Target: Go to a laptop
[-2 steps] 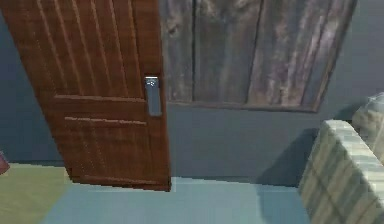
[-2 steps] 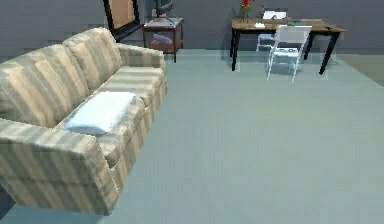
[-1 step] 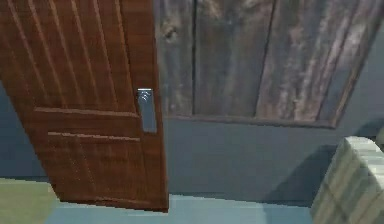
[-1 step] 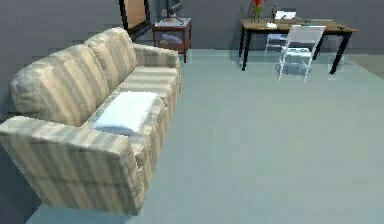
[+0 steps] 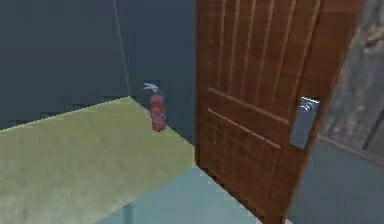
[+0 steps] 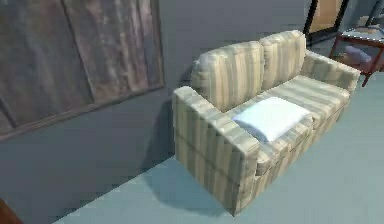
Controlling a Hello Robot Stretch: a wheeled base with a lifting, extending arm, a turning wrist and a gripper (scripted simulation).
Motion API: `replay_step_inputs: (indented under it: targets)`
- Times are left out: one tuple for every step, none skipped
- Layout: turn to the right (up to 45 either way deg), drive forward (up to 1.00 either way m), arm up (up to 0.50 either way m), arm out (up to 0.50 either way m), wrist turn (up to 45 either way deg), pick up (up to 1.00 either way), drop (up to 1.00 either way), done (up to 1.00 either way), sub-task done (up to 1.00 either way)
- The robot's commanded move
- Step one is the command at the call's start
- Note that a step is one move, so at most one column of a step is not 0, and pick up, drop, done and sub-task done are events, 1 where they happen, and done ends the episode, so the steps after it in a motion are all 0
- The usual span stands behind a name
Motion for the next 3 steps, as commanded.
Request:
replay_step_inputs:
  targets:
    - [-45.0, 0.0, 0.0, 0.0, 0.0, 0.0, 0.0, 0.0, 0.0]
    - [-6.0, 0.0, 0.0, 0.0, 0.0, 0.0, 0.0, 0.0, 0.0]
    - [0.0, 0.5, 0.0, 0.0, 0.0, 0.0, 0.0, 0.0, 0.0]
